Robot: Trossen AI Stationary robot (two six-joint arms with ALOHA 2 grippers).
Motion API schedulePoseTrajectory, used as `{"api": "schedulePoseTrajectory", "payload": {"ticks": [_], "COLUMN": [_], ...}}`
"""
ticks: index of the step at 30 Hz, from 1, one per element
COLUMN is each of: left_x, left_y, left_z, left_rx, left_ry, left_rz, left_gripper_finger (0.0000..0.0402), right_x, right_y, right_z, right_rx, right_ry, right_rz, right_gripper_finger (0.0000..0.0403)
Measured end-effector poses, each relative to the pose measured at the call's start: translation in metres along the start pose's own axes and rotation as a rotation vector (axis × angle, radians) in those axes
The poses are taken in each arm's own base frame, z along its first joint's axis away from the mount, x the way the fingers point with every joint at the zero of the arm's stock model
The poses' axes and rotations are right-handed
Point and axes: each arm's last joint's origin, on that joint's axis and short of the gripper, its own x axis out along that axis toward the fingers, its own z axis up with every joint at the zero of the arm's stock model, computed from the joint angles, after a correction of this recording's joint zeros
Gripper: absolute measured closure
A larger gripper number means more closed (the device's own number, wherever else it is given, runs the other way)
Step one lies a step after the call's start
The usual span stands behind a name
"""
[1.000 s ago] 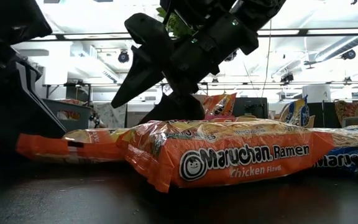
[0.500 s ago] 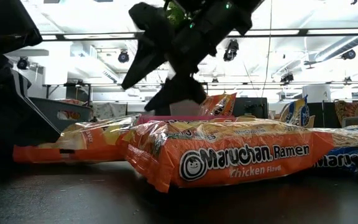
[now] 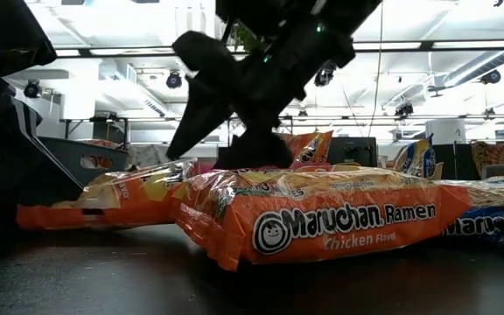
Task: Sort Maruchan noodles
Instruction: Put the top orange noodle pack into the red bin
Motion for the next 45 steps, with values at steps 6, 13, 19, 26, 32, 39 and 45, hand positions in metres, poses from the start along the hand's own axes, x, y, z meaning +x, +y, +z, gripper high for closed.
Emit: {"api": "schedulePoseTrajectory", "payload": {"ticks": [6,13,19,26,32,39,45], "left_x": [0.000,0.002,0.008,0.008,0.007,0.001,-0.017], "left_y": [0.000,0.001,-0.002,-0.003,-0.006,-0.007,-0.002], "left_z": [-0.001,-0.006,-0.012,-0.012,-0.010,-0.003,0.015], "left_rx": [0.005,0.002,-0.024,-0.027,-0.022,0.029,0.102], "left_ry": [-0.003,0.030,0.007,-0.004,-0.010,-0.028,-0.032], "left_rz": [0.000,-0.002,0.010,0.007,-0.001,-0.002,0.010], "left_gripper_finger": [0.0402,0.0402,0.0402,0.0402,0.0402,0.0402,0.0402], "right_x": [0.013,0.012,0.016,0.019,0.019,0.016,-0.002], "right_y": [0.006,0.011,0.008,0.011,0.012,0.013,0.018], "right_z": [0.001,0.005,0.004,0.001,0.002,0.003,0.010], "right_rx": [-0.028,-0.083,-0.104,-0.200,-0.205,-0.237,-0.261], "right_ry": [-0.019,-0.065,-0.067,-0.106,-0.111,-0.113,-0.105], "right_rz": [0.162,0.228,0.208,0.215,0.218,0.226,0.215], "right_gripper_finger": [0.0113,0.0115,0.0141,0.0152,0.0217,0.0299,0.0299]}}
